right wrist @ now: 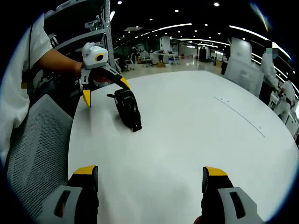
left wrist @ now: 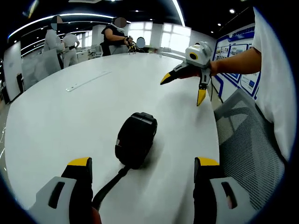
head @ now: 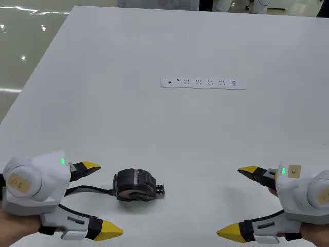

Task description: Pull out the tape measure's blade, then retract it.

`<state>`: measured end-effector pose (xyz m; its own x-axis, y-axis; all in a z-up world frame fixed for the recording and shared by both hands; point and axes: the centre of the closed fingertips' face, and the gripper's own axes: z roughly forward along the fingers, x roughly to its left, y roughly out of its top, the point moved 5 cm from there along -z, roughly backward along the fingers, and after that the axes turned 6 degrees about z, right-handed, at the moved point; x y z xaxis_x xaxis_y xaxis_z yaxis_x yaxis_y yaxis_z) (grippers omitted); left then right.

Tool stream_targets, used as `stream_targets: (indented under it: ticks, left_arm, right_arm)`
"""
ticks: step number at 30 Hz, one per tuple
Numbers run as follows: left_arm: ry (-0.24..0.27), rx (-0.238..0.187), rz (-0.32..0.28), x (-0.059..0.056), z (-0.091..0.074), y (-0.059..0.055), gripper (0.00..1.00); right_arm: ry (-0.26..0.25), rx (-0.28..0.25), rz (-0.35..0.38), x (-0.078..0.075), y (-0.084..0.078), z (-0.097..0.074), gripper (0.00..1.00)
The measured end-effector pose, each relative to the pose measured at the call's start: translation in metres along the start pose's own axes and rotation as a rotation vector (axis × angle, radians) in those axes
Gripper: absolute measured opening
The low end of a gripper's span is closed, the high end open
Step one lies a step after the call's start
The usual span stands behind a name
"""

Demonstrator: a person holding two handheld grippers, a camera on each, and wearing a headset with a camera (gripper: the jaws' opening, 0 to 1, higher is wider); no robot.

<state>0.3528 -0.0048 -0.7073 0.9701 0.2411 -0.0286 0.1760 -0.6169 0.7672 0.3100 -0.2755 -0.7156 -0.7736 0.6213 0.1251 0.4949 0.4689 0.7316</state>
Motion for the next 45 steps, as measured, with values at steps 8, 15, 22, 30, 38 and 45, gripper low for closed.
stream_targets:
  ticks: [8, 15, 22, 30, 38, 45]
  left_arm:
    - [-0.030, 0.025, 0.021, 0.009, 0.013, 0.000, 0.77]
    - [-0.058, 0.042, 0.051, 0.016, 0.026, -0.002, 0.61]
    - [-0.080, 0.043, 0.070, 0.019, 0.035, 0.000, 0.45]
    - [-0.077, 0.057, 0.093, 0.021, 0.039, -0.004, 0.33]
    - [-0.085, 0.058, 0.113, 0.020, 0.041, -0.002, 0.29]
    - [-0.096, 0.070, 0.139, 0.020, 0.041, -0.001, 0.28]
  right_arm:
    - [0.027, 0.005, -0.009, -0.001, 0.006, 0.016, 0.92]
    - [0.053, 0.004, -0.016, -0.001, 0.011, 0.027, 0.90]
    - [0.076, -0.002, -0.027, 0.002, 0.018, 0.037, 0.90]
    - [0.093, -0.005, -0.031, 0.005, 0.020, 0.046, 0.89]
    - [0.109, -0.010, -0.035, 0.007, 0.022, 0.053, 0.85]
    - [0.128, -0.011, -0.059, 0.006, 0.027, 0.064, 0.78]
